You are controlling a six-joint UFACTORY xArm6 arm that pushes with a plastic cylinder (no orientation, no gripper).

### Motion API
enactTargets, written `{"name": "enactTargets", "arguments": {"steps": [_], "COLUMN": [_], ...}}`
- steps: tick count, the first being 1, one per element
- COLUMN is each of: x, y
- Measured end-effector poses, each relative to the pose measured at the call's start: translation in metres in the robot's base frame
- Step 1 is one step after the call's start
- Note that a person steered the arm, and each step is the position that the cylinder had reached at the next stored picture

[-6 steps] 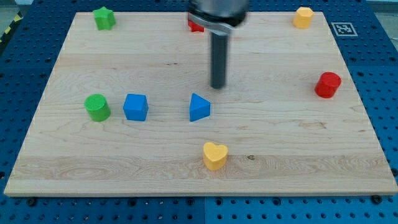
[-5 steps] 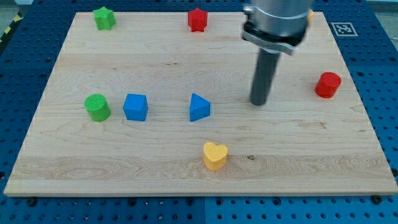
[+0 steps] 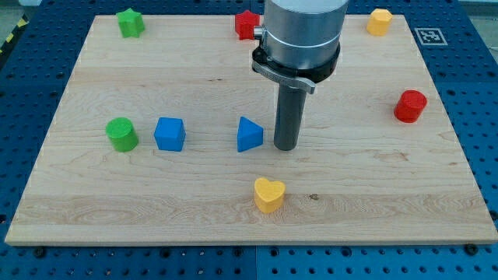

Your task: Nudge the blue triangle a bit left

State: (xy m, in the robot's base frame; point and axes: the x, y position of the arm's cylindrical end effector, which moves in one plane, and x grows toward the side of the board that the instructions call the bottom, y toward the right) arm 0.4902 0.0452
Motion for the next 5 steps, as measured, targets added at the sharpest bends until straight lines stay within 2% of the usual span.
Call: {"name": "enactTargets", "arguments": {"steps": [5], "x": [-0.001], "y": [-0.008]}}
